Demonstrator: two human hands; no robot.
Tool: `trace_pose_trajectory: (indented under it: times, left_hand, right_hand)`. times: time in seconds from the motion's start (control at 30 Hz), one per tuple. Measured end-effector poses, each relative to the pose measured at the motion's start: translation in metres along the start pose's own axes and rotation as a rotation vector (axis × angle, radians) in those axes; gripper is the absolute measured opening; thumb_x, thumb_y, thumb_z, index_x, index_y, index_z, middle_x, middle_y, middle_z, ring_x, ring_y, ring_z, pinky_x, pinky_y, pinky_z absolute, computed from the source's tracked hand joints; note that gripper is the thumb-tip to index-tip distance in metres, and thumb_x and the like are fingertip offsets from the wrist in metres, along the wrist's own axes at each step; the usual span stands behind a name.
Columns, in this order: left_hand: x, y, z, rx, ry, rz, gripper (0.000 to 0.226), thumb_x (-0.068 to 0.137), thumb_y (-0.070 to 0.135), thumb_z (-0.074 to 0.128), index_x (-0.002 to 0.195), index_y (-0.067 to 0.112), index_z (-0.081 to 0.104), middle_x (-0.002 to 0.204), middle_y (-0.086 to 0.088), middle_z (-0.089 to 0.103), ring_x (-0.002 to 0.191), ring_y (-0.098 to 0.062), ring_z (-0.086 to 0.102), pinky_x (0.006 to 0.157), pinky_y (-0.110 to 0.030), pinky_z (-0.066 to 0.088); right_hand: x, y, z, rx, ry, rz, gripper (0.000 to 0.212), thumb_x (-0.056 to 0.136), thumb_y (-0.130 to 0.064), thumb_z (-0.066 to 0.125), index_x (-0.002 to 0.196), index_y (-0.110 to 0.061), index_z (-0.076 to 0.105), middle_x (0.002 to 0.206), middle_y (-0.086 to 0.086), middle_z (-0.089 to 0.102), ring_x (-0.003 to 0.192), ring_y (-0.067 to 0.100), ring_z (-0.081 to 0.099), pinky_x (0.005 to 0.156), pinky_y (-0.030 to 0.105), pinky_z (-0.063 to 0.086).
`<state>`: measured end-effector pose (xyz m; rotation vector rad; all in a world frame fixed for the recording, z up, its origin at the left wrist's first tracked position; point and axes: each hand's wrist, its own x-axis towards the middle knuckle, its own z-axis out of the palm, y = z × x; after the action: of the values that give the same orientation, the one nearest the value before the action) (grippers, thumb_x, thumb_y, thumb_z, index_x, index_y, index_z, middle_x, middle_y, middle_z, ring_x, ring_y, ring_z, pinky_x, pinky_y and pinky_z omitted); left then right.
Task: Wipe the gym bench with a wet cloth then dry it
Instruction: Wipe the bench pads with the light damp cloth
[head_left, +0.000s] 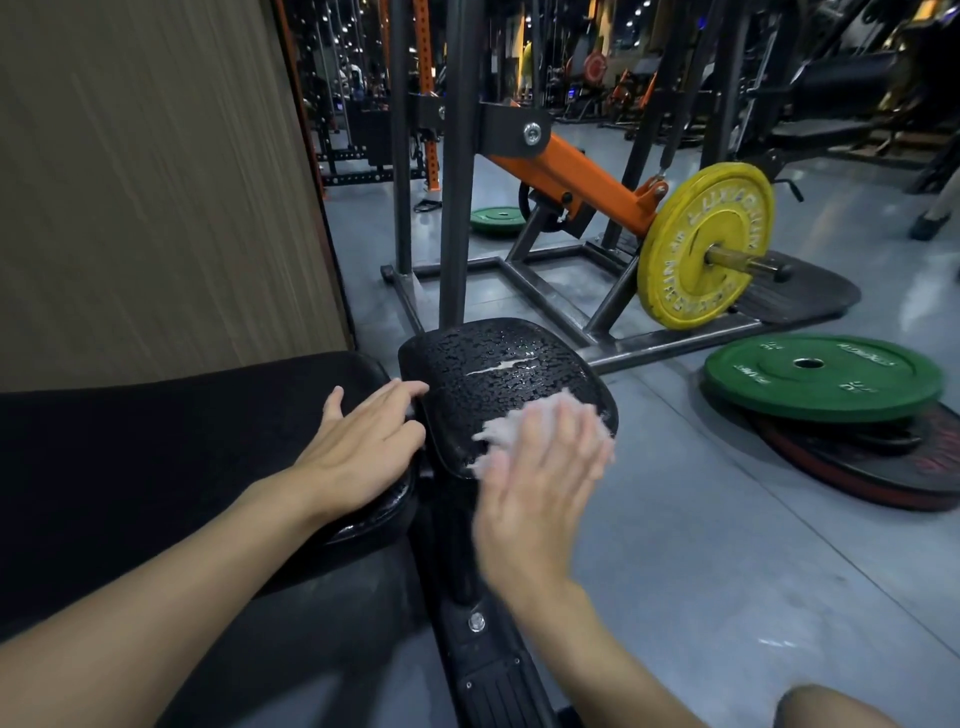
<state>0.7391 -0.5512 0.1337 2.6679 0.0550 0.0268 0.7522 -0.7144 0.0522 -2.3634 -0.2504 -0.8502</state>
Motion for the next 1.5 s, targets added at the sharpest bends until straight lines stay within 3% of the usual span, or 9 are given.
trace_pose_trajectory:
  times: [0.2,0.47,0.63,0.77,0.83,0.93,1.13,1.3,1.5]
  left_hand:
    - [-0.001,0.000,0.000,0.045,0.001,0.018,0.051,0.096,0.020,0.034,0.147,0.026,0.031,0.159,0.001,0.030,0.147,0.000,0.012,0.120,-0.042,-0.011]
    - [0.002,-0.003,0.004,0.127,0.005,0.051,0.072,0.089,0.064,0.026,0.150,0.026,0.029,0.161,0.003,0.026,0.148,0.000,0.004,0.120,-0.048,-0.009]
    - [0.005,-0.006,0.005,0.190,-0.007,0.071,0.105,0.067,0.085,0.017,0.153,0.025,0.022,0.163,0.007,0.018,0.148,0.001,-0.001,0.120,-0.049,-0.010]
    - [0.005,-0.009,0.006,0.192,-0.042,0.085,0.123,0.055,0.100,0.015,0.154,0.027,0.015,0.164,0.008,0.011,0.147,0.003,-0.008,0.120,-0.046,-0.013]
    - [0.008,-0.010,0.000,0.159,-0.091,0.057,0.129,0.051,0.103,0.012,0.155,0.028,0.008,0.164,0.010,0.002,0.145,0.003,-0.017,0.119,-0.045,-0.017]
    - [0.021,-0.008,-0.010,0.200,-0.205,0.002,0.140,0.044,0.105,0.018,0.156,0.026,-0.008,0.163,0.011,-0.013,0.142,0.000,-0.030,0.115,-0.048,-0.022]
    - [0.031,-0.001,-0.013,0.265,-0.295,-0.060,0.142,0.041,0.101,0.017,0.153,0.021,-0.019,0.161,0.004,-0.024,0.138,-0.005,-0.039,0.111,-0.057,-0.025]
    - [0.034,0.004,-0.019,0.263,-0.357,-0.072,0.135,0.058,0.094,0.039,0.151,0.018,-0.023,0.160,-0.002,-0.027,0.138,-0.011,-0.042,0.108,-0.060,-0.026]
    - [0.038,0.007,-0.021,0.329,-0.419,-0.104,0.135,0.060,0.094,0.036,0.143,0.014,-0.034,0.155,-0.005,-0.038,0.133,-0.013,-0.048,0.108,-0.063,-0.024]
  right_hand:
    - [-0.005,0.024,0.004,0.013,-0.008,-0.200,0.054,0.104,-0.037,0.023,0.148,-0.009,0.035,0.154,0.021,0.036,0.146,0.039,0.027,0.120,0.054,0.013]
    - [0.045,0.051,-0.005,0.416,-0.047,0.263,0.063,0.097,-0.033,0.031,0.151,-0.001,0.029,0.155,0.021,0.029,0.145,0.031,0.024,0.120,0.037,0.017]
    - [0.062,0.060,-0.016,0.330,-0.260,0.259,0.061,0.097,-0.033,0.034,0.150,-0.002,0.032,0.148,0.021,0.035,0.140,0.032,0.030,0.113,0.033,0.021]
    - [0.129,0.075,-0.012,0.089,-0.648,0.343,0.027,0.099,-0.029,0.036,0.115,-0.008,0.045,0.124,0.023,0.054,0.113,0.038,0.051,0.080,0.038,0.034]
    - [0.134,0.074,-0.016,0.037,-0.732,0.294,0.035,0.103,-0.033,0.034,0.124,-0.006,0.041,0.128,0.023,0.051,0.117,0.039,0.049,0.085,0.039,0.036]
    - [0.115,0.064,-0.034,0.086,-0.754,0.273,0.057,0.105,-0.034,0.033,0.153,-0.008,0.017,0.139,0.015,0.038,0.129,0.033,0.041,0.101,0.038,0.034]
    - [0.167,0.040,0.003,-0.304,-0.837,0.242,0.056,0.101,-0.042,0.027,0.143,-0.005,0.030,0.130,0.018,0.044,0.113,0.035,0.049,0.085,0.048,0.043]
    - [0.154,0.039,-0.005,-0.429,-0.898,0.087,0.087,0.089,-0.053,0.001,0.151,0.006,0.020,0.138,0.023,0.041,0.110,0.041,0.048,0.086,0.048,0.044]
    - [0.191,0.025,0.027,-0.447,-0.924,0.120,0.069,0.101,-0.047,0.027,0.151,0.001,0.016,0.143,0.022,0.039,0.122,0.042,0.044,0.093,0.051,0.042]
